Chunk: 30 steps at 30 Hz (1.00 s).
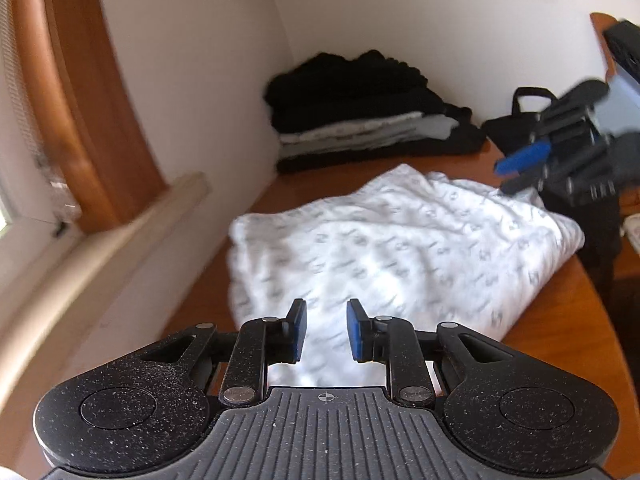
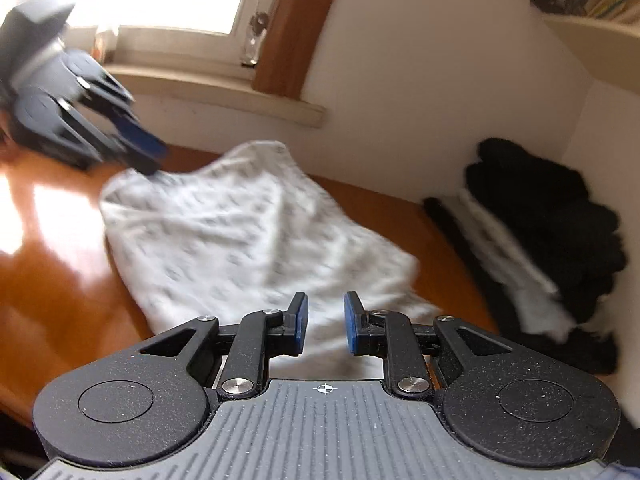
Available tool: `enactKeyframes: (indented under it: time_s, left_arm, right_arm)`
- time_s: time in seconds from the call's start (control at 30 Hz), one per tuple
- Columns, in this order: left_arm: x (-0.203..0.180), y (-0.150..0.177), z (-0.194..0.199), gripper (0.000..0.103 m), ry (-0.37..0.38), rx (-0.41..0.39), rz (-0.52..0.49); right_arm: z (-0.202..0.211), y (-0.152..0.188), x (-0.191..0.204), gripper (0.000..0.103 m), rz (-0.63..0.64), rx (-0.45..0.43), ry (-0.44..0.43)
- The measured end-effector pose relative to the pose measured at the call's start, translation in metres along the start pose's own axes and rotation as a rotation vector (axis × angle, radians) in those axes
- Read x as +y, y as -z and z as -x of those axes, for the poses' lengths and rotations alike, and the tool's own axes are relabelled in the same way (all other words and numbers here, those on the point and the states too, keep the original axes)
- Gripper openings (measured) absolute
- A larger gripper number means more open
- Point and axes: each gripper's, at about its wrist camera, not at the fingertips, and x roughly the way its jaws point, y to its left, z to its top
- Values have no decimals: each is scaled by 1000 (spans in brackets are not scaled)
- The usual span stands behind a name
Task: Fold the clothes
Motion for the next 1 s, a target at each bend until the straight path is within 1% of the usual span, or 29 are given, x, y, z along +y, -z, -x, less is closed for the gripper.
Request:
enactKeyframes:
  time_s: [0.07, 0.1, 0.17, 0.27, 0.33, 0.4, 0.43, 0.47, 0.5, 0.53, 0.57, 0.63, 0.7, 0.77, 0.83, 0.9, 0.97, 1.0]
  left_arm:
    - [-7, 6, -7, 24, 3, 37, -19]
    - [-10, 12, -9, 24, 2, 54, -31]
    - [-7, 22, -11, 24, 16, 59, -10]
    - [6, 18, -12, 24, 22, 54, 35]
    - [15, 15, -12, 26, 25, 49, 65]
    - [25, 9, -17, 36, 15, 48, 92]
    - [32, 5, -23, 39, 3, 48, 105]
    - [38, 1, -28, 39, -10, 49, 117]
    - [46, -2, -35, 39, -7, 53, 143]
    - [54, -4, -43, 43, -1, 56, 170]
    - [63, -6, -50, 49, 5, 60, 198]
    - [79, -11, -65, 53, 17, 68, 253]
    - [85, -11, -74, 54, 34, 71, 276]
    - [91, -11, -82, 62, 52, 73, 296]
    - [97, -11, -90, 65, 71, 76, 317]
    - [103, -12, -98, 68, 89, 79, 337]
    - [109, -12, -106, 72, 107, 81, 358]
    - [112, -12, -110, 72, 116, 82, 368]
  right_arm:
    - [-3, 12, 9, 20, -13, 42, -53]
    - [-2, 21, 14, 21, -12, 41, -37]
    - [3, 24, 12, 21, -31, 35, -41]
    - [9, 23, 5, 22, -61, 29, -53]
    - [9, 18, -4, 40, -79, 30, -57]
    - [4, 13, -18, 46, -109, 22, -36]
    - [0, 11, -26, 46, -134, 20, -27]
    - [-6, 10, -36, 47, -169, 19, -25]
    - [-13, 10, -46, 49, -207, 19, -24]
    - [-21, 10, -55, 53, -241, 22, -12]
    - [-28, 11, -64, 55, -269, 24, -1]
    - [-43, 14, -80, 63, -324, 30, 10]
    - [-59, 19, -97, 64, -373, 45, -5]
    - [-71, 23, -109, 67, -392, 55, -8]
    - [-78, 26, -118, 78, -394, 61, -19]
    - [-87, 28, -124, 79, -383, 68, -43]
    - [-96, 31, -131, 82, -404, 76, -81]
    - [-98, 32, -134, 82, -412, 70, -91]
